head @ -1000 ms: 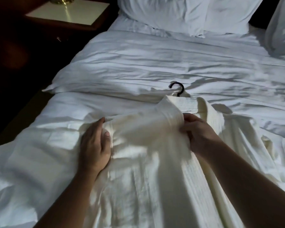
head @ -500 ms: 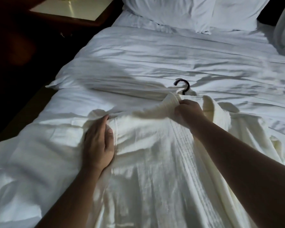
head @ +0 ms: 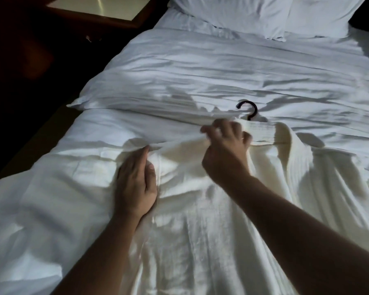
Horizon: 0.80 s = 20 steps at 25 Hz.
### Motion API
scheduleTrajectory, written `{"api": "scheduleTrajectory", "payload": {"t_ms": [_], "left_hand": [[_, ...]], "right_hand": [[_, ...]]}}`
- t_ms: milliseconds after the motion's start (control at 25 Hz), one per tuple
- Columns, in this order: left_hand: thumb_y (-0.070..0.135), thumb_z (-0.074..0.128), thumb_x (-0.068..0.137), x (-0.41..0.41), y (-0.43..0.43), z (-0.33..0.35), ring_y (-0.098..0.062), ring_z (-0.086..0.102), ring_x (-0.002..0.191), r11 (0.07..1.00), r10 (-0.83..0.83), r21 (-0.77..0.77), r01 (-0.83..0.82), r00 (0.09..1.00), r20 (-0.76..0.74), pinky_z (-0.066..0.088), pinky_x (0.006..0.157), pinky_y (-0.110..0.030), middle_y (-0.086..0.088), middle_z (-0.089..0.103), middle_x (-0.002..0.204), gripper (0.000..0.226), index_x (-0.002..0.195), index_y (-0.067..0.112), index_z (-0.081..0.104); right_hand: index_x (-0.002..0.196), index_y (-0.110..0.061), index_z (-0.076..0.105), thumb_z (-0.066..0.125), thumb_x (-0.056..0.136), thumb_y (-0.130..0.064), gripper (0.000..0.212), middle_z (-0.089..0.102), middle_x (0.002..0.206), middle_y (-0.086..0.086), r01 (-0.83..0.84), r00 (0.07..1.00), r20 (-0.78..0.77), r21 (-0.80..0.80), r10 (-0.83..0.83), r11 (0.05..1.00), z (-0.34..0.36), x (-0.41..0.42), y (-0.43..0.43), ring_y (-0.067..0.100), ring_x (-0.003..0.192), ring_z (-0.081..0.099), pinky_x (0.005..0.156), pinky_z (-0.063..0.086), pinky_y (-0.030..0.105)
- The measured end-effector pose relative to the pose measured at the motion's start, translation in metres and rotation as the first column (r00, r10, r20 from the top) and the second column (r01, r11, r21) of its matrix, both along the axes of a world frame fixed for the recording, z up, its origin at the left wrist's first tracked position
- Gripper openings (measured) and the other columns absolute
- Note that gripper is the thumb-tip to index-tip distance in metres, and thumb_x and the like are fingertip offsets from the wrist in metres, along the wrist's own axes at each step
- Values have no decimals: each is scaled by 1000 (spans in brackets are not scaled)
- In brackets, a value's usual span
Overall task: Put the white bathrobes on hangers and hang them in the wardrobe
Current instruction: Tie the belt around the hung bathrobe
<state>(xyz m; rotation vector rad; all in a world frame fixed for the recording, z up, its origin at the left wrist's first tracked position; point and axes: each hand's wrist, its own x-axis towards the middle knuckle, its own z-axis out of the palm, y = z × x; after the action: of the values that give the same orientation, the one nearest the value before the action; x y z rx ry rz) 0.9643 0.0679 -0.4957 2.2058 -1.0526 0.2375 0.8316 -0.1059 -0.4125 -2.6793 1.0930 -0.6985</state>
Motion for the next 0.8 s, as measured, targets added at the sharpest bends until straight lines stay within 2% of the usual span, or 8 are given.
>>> {"api": "scheduleTrajectory", "payload": {"t_ms": [40,120,240,360,440,520,680,800], "left_hand": [[24,38,103,0,0,0,-28,55,131,1000,0,-5,0,1000,5,42,111,-41,-8,59,142,46,146,12,52],[22,39,103,-1,-1,1,-28,56,130,1000,2,-18,-2,1000,14,43,111,-41,-9,60,141,46,145,10,53],[23,40,101,-2,1,1,-27,56,130,1000,16,-10,-16,999,29,41,110,-39,-9,61,140,47,143,8,55],[25,41,100,-2,-1,2,-28,56,130,999,21,29,-22,999,26,40,110,-39,-9,61,140,48,144,11,54],[22,43,99,-3,0,1,-28,57,129,999,27,36,-28,998,50,42,110,-40,-9,62,139,46,142,10,56],[17,46,98,-2,1,1,-30,58,127,999,32,29,-34,995,92,44,108,-43,-11,63,134,42,136,7,60],[14,55,87,-3,-4,15,-36,60,104,996,9,85,-14,998,59,47,94,-46,-12,65,109,33,118,8,66],[31,59,81,25,10,49,-34,60,88,954,-46,298,34,998,35,42,81,-41,-6,67,86,22,96,18,68]], "right_hand": [[122,-27,64,50,64,-11,62,54,128,3,-82,994,-70,43,85,996,-10,3,13,33,118,47,93,34,51],[133,-32,56,52,68,-13,68,46,140,1,-47,980,-186,148,75,988,-22,14,26,30,127,41,97,30,51],[142,-34,38,56,70,-14,77,30,150,3,-51,923,-371,141,101,989,-26,38,32,31,138,24,105,21,58],[123,-31,49,48,74,-24,50,43,136,-7,8,980,-193,300,53,954,-31,55,37,20,138,29,108,19,54],[115,-29,50,48,81,-30,34,47,131,-9,40,998,-62,261,-24,965,-44,55,43,17,133,37,109,23,53],[118,-26,50,47,83,-34,36,45,139,-6,24,994,-112,134,-9,991,-58,52,46,19,135,38,110,25,56],[122,-25,52,42,80,-37,45,42,147,-3,49,974,-224,66,-33,997,-65,60,44,23,137,36,110,26,57],[120,-26,53,43,79,-37,44,44,147,-4,81,970,-232,36,-70,996,-71,61,43,22,136,37,108,27,56]]}}
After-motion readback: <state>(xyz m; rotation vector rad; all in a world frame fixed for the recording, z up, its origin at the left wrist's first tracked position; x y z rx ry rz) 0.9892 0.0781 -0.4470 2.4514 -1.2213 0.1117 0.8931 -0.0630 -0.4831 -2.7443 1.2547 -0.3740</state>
